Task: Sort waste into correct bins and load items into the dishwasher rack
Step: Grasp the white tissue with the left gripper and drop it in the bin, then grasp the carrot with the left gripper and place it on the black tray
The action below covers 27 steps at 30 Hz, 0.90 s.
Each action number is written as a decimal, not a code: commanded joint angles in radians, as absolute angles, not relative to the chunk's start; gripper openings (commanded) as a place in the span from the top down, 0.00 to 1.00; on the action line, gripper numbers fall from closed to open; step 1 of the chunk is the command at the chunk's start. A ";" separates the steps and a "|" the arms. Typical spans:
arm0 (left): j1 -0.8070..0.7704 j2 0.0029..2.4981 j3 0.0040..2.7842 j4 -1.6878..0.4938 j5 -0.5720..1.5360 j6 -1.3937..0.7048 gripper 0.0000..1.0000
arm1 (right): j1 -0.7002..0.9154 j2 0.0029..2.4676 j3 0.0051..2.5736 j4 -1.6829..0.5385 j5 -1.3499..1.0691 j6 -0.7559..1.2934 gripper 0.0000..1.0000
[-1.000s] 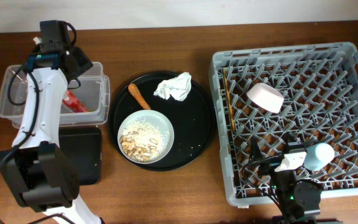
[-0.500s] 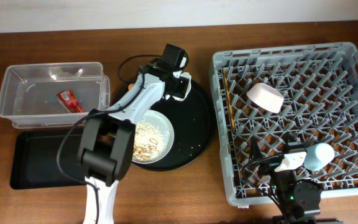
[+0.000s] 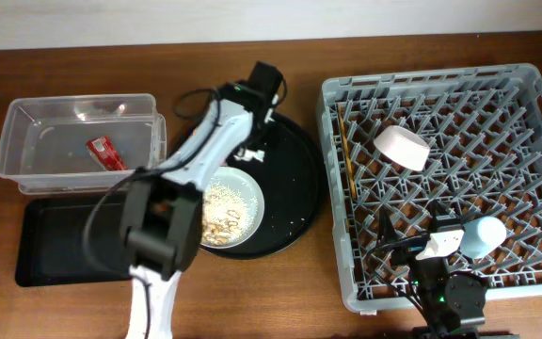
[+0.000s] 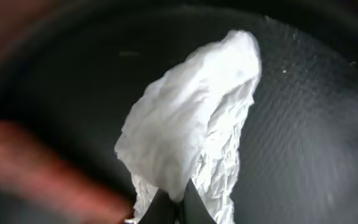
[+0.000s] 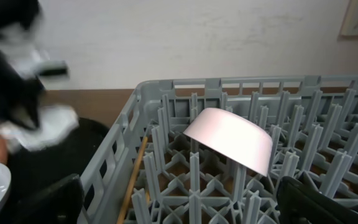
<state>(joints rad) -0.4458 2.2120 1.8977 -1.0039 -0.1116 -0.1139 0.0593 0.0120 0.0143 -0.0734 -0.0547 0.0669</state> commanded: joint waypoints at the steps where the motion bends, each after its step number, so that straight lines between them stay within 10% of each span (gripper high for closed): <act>1: -0.318 1.992 1.957 -1.066 -0.237 -0.166 1.00 | 0.051 0.006 0.006 -0.070 -0.068 0.060 0.02; 7: -0.043 2.012 1.898 -1.065 -0.213 -0.243 0.99 | 0.051 0.006 0.006 -0.070 -0.068 0.060 0.02; 9: 0.009 2.058 1.890 -1.033 -0.214 -0.241 0.80 | 0.051 0.006 0.006 -0.070 -0.068 0.060 0.02; 10: 0.033 2.067 1.890 -1.031 -0.207 -0.242 0.46 | 0.051 0.006 0.006 -0.071 -0.068 0.060 0.02; 15: 0.027 2.021 1.917 -1.092 0.102 -0.242 0.27 | 0.051 0.006 0.006 -0.070 -0.068 0.060 0.02; 27: -0.251 2.044 1.606 -0.885 -0.134 -0.532 0.38 | 0.051 0.006 0.006 -0.070 -0.068 0.060 0.02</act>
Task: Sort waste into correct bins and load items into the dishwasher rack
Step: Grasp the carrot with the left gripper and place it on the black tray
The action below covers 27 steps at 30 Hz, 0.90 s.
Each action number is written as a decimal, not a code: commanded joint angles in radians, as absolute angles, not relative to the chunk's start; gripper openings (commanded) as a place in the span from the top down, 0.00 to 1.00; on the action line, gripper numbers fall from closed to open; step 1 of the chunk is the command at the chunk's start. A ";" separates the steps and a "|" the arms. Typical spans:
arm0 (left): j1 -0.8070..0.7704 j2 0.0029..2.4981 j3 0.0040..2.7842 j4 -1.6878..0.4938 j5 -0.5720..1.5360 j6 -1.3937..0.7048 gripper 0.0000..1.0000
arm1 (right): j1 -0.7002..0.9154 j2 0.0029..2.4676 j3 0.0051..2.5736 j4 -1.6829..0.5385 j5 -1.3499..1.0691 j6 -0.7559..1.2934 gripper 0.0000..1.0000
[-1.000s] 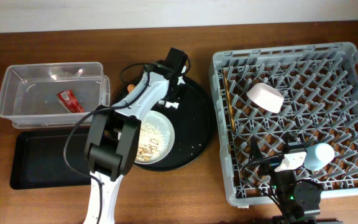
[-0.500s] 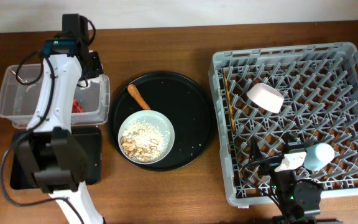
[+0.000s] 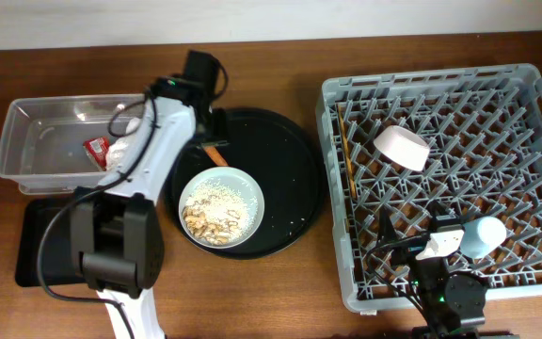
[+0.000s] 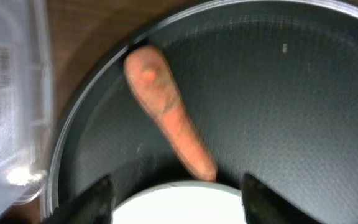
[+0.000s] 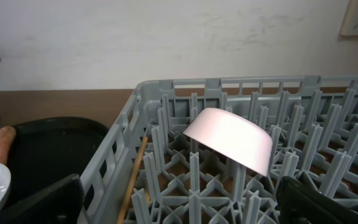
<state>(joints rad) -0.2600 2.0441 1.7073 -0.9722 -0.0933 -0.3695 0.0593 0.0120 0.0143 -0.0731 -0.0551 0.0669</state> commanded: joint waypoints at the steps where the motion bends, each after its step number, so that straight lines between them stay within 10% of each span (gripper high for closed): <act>1: -0.251 2.049 1.576 -0.829 -0.104 -0.539 0.41 | 0.051 0.006 0.006 -0.070 -0.068 0.060 0.02; 11: -0.246 2.156 1.467 -0.620 -0.118 -0.538 0.48 | 0.051 0.006 0.006 -0.070 -0.068 0.060 0.02; 15: -0.246 2.150 1.503 -0.592 -0.120 -0.524 0.79 | 0.051 0.006 0.006 -0.071 -0.068 0.060 0.02; 27: -0.241 1.792 1.748 -1.199 -0.308 -0.466 0.95 | 0.051 0.006 0.006 -0.070 -0.068 0.060 0.02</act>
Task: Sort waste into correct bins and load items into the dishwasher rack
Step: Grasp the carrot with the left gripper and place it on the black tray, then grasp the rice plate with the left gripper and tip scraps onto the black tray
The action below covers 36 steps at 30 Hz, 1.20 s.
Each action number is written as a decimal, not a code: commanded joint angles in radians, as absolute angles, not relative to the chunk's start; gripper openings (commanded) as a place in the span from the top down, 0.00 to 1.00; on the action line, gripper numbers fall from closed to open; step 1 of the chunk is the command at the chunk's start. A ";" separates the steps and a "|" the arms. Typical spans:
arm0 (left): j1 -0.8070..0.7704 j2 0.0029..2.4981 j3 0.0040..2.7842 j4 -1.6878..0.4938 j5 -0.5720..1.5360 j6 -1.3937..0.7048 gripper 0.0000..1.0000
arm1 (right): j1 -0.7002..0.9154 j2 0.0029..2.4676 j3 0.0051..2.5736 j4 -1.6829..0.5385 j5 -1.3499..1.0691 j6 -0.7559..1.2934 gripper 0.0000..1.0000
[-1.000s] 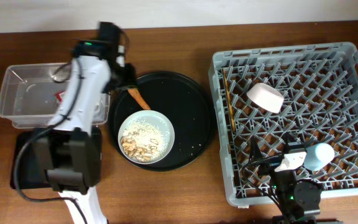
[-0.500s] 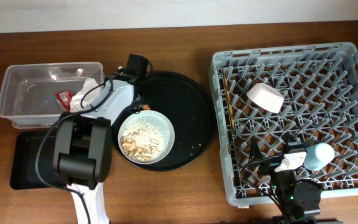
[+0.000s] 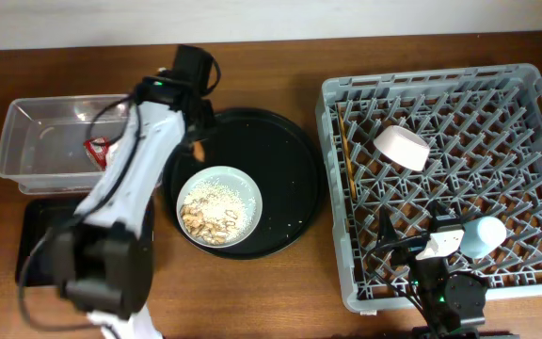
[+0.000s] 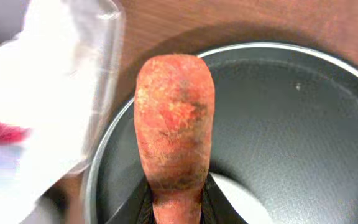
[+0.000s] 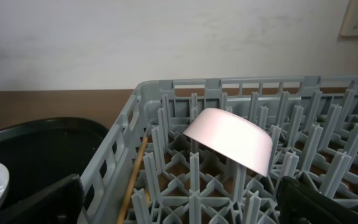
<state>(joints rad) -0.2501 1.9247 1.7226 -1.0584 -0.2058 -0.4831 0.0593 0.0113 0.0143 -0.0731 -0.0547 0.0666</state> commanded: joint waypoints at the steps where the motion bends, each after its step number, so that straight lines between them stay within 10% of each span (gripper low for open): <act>1: -0.239 1.755 1.747 -1.258 -0.324 -0.466 1.00 | 0.051 0.006 0.006 -0.070 -0.068 0.060 0.02; 9: -0.193 1.565 1.631 -1.521 -0.506 -0.662 1.00 | 0.051 0.006 0.006 -0.070 -0.068 0.060 0.02; 19: 0.254 1.465 1.102 -1.131 -0.184 -0.804 0.97 | 0.051 0.006 0.006 -0.070 -0.068 0.060 0.02; 21: 0.290 1.466 1.051 -1.078 -0.142 -0.804 0.61 | 0.051 0.006 0.006 -0.071 -0.068 0.060 0.02; 24: 0.291 1.466 0.993 -1.017 -0.143 -0.804 0.40 | 0.051 0.006 0.006 -0.070 -0.068 0.060 0.02; 31: 0.262 1.409 1.155 -1.022 0.150 -0.547 0.39 | 0.051 0.006 0.006 -0.070 -0.068 0.060 0.02; 36: -0.110 1.410 1.233 -0.959 0.099 -0.345 0.40 | 0.051 0.006 0.006 -0.070 -0.068 0.060 0.02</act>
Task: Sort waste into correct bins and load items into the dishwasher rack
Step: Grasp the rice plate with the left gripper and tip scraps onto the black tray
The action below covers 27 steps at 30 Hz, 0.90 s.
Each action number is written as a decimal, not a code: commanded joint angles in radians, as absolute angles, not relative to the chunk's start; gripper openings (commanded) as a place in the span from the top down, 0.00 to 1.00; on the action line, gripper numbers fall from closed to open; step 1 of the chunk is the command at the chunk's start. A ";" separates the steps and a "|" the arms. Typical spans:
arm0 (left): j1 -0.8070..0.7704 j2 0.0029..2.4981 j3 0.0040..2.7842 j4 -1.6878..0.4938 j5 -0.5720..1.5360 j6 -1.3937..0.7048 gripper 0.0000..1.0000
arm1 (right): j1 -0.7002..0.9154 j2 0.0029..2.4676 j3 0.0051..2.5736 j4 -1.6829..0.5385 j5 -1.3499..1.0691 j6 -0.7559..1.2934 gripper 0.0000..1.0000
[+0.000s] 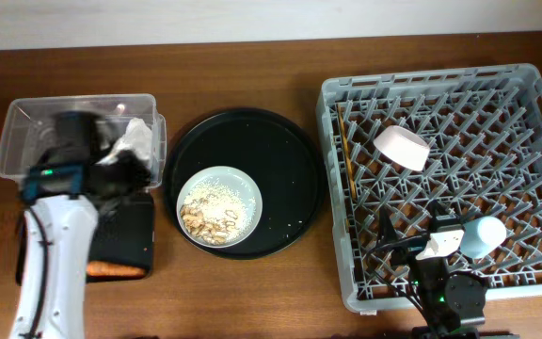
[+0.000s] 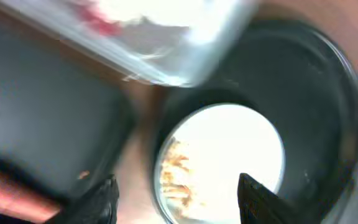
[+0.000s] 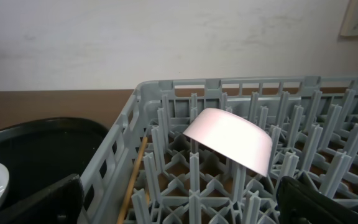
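Note:
An orange carrot [image 1: 114, 270] lies at the near end of the black rectangular tray [image 1: 132, 234], and shows blurred in the left wrist view [image 2: 4, 195]. My left gripper [image 2: 179, 205] is open and empty above that tray's right edge, beside the white plate of food scraps [image 1: 220, 205]. A crumpled white napkin [image 1: 135, 139] sits in the clear bin [image 1: 26, 118]. The grey dish rack [image 1: 534, 85] holds a white bowl [image 3: 232, 140], a wooden chopstick [image 1: 346, 151] and a pale cup [image 1: 486, 235]. My right gripper [image 3: 179, 208] is open over the rack's near side.
The plate rests on a round black tray [image 1: 280, 160] in the middle of the wooden table. A red wrapper [image 2: 98, 22] shows blurred inside the clear bin. The rack's tall pegs [image 3: 194, 168] stand just in front of the right fingers.
My left gripper held the carrot over the round tray's left rim. Now the carrot lies in the black rectangular tray, the gripper is open, and the arm is over on the left. The right arm is unmoved.
First my left gripper was shut on the white napkin above the round tray. Then the napkin lay in the clear bin and the gripper was open over the carrot. Then it held the carrot, which now rests in the black rectangular tray.

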<state>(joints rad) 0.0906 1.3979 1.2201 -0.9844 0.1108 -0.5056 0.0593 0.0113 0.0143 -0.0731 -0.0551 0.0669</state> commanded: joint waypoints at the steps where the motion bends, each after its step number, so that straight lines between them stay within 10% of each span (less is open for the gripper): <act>1: -0.179 1.427 1.233 -0.949 0.069 -0.328 0.41 | 0.051 0.006 0.006 -0.070 -0.068 0.060 0.02; 11: -0.677 1.806 1.233 -0.829 -0.159 -0.319 0.51 | 0.051 0.006 0.006 -0.070 -0.068 0.060 0.02; 16: -0.716 1.934 1.233 -0.814 -0.178 -0.295 0.59 | 0.051 0.006 0.006 -0.070 -0.068 0.060 0.02; 20: -0.717 1.966 1.233 -0.813 -0.244 -0.263 1.00 | 0.051 0.006 0.006 -0.070 -0.068 0.060 0.02; 27: -0.717 1.938 1.353 -0.970 -0.341 -0.355 1.00 | 0.051 0.006 0.006 -0.070 -0.068 0.060 0.02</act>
